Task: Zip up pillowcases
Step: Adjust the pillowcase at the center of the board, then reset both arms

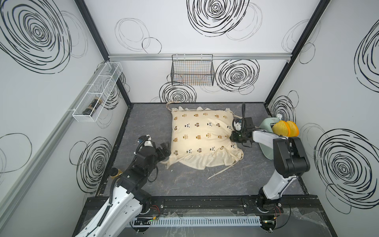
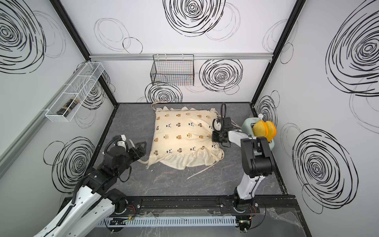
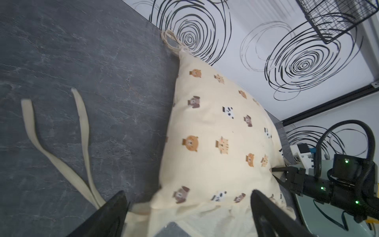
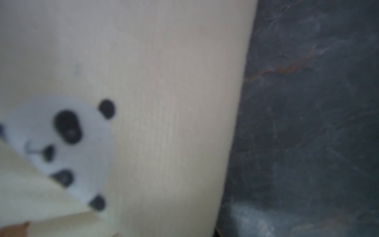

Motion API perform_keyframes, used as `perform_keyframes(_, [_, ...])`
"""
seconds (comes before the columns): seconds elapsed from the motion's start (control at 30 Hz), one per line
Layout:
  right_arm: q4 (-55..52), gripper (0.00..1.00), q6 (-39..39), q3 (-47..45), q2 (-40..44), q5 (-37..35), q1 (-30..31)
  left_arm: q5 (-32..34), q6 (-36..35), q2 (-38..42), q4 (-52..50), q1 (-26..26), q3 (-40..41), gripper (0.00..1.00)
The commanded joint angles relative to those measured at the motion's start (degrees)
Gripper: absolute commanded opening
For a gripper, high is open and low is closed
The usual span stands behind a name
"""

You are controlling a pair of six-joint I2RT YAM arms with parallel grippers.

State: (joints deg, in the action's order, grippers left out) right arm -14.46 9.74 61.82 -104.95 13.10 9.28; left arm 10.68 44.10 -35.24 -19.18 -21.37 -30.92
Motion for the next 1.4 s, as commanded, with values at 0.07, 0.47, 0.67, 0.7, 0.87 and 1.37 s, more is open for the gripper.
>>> perform_keyframes(0.07, [-11.81, 0.12, -6.63, 5.87, -6.07, -4.44, 2.60, -3.51, -8.47, -3.40, 6.48, 9.59, -2.83, 0.96])
perform_keyframes(0.47, [-9.35, 0.53, -1.08, 0.91, 1.87, -7.19, 6.46, -5.58, -8.81, -5.48, 13.61, 20.84, -1.38, 0.96])
perform_keyframes(0.67, [0.54, 0.98, -1.26, -6.52, 14.22, -15.88, 2.10, 4.03, -7.85, -7.89, 23.75, 19.93, 2.72, 0.96])
perform_keyframes(0.7, [3.80, 0.98, -2.63, -8.65, 16.64, -17.44, 1.53, 7.14, -8.77, -9.31, 26.40, 19.79, 3.63, 0.96])
perform_keyframes(0.87, [22.79, 0.98, -8.64, -17.57, 19.97, -29.38, -0.60, 20.03, -15.90, -18.43, 37.36, 19.30, 6.48, 0.96])
perform_keyframes(1.37, [55.64, 0.98, -10.57, -34.97, 19.63, -26.93, -3.45, 15.81, -30.67, -42.75, 77.05, 21.98, 14.21, 0.97])
